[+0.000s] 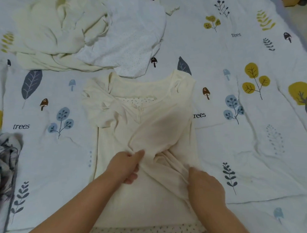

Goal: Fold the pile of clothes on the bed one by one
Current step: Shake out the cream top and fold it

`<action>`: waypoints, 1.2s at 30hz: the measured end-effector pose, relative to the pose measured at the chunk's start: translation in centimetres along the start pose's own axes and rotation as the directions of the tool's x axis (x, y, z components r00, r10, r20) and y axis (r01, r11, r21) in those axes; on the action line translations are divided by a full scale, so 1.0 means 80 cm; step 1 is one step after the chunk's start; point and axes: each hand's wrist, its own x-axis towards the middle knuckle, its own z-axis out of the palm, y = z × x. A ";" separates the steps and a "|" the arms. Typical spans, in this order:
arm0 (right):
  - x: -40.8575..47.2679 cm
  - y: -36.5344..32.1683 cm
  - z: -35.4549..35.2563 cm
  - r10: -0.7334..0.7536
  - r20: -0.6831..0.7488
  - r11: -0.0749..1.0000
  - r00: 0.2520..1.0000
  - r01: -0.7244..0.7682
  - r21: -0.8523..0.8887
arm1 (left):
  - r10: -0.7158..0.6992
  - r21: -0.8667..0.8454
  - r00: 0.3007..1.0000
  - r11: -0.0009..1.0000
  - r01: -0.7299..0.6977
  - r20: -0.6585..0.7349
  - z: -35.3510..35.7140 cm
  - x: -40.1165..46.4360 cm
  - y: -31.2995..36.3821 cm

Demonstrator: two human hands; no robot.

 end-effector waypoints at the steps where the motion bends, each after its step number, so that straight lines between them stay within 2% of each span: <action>1: -0.003 -0.003 -0.005 -0.001 0.003 1.000 1.000 0.001 -0.001 | -0.045 0.010 0.997 0.999 0.044 0.058 0.006 -0.004 0.000; 3: -0.011 -0.016 -0.015 -0.020 -0.007 0.999 1.000 0.020 -0.036 | -0.069 -0.005 0.988 0.998 0.070 0.141 0.016 -0.007 -0.001; 5: -0.022 -0.035 -0.025 -0.049 0.000 0.998 0.999 0.049 -0.046 | -0.013 -0.070 0.988 0.997 0.024 0.152 0.021 -0.008 -0.003; 8: -0.040 -0.064 -0.035 -0.239 0.047 0.968 0.970 0.234 0.095 | 0.056 -0.292 0.980 0.956 0.002 0.191 0.014 -0.014 -0.005; 10: -0.049 -0.081 -0.038 -0.440 0.129 0.866 0.889 0.382 0.322 | 0.060 -0.497 0.961 0.864 0.085 0.268 -0.003 -0.018 -0.009; 12: -0.053 -0.094 -0.037 -0.568 0.290 0.768 0.770 0.369 0.524 | 0.030 -0.569 0.953 0.808 0.153 0.300 -0.022 -0.021 -0.019; 13: -0.051 -0.097 -0.036 -0.596 0.351 0.755 0.722 0.356 0.551 | 0.023 -0.566 0.954 0.809 0.159 0.300 -0.031 -0.023 -0.024; 14: -0.046 -0.096 -0.036 -0.597 0.369 0.759 0.712 0.353 0.547 | 0.022 -0.555 0.956 0.818 0.151 0.293 -0.038 -0.022 -0.032; 16: -0.022 -0.088 -0.039 -0.526 0.252 0.776 0.813 0.337 0.533 | 0.034 -0.490 0.966 0.866 0.101 0.258 -0.048 -0.023 -0.045; 18: 0.018 -0.074 -0.053 -0.362 0.024 0.793 0.932 0.294 0.533 | 0.057 -0.385 0.977 0.922 0.028 0.208 -0.056 -0.025 -0.056; 19: 0.044 -0.066 -0.062 -0.250 -0.097 0.809 0.963 0.263 0.526 | 0.072 -0.319 0.978 0.948 -0.006 0.195 -0.059 -0.027 -0.060; 21: 0.097 -0.050 -0.084 -0.084 -0.322 0.844 0.943 0.239 0.481 | 0.089 -0.206 0.970 0.978 -0.041 0.227 -0.066 -0.030 -0.067; 23: 0.148 -0.042 -0.103 -0.061 -0.438 0.899 0.897 0.240 0.366 | 0.078 -0.153 0.954 0.988 -0.034 0.291 -0.069 -0.029 -0.074; 25: 0.187 -0.043 -0.115 -0.094 -0.426 0.957 0.900 0.200 0.212 | 0.071 -0.152 0.952 0.988 -0.026 0.298 -0.071 -0.027 -0.079; 27: 0.213 -0.045 -0.118 -0.132 -0.352 0.985 0.927 0.164 0.062 | 0.079 -0.137 0.955 0.990 -0.041 0.287 -0.072 -0.023 -0.083; 30: 0.240 -0.042 -0.120 -0.203 -0.309 0.966 0.929 0.139 -0.218 | 0.113 -0.176 0.955 0.982 -0.066 0.273 -0.072 -0.019 -0.086; 32: 0.257 -0.037 -0.131 -0.165 -0.419 0.979 0.893 0.096 -0.180 | 0.150 -0.195 0.956 0.976 -0.102 0.253 -0.074 -0.016 -0.086; 34: 0.273 -0.035 -0.151 -0.048 -0.551 0.998 0.833 0.063 0.008 | 0.200 -0.200 0.952 0.968 -0.155 0.231 -0.077 -0.011 -0.086; 36: 0.287 -0.032 -0.168 0.057 -0.604 0.988 0.795 0.043 0.151 | 0.210 -0.196 0.955 0.966 -0.169 0.211 -0.079 -0.006 -0.087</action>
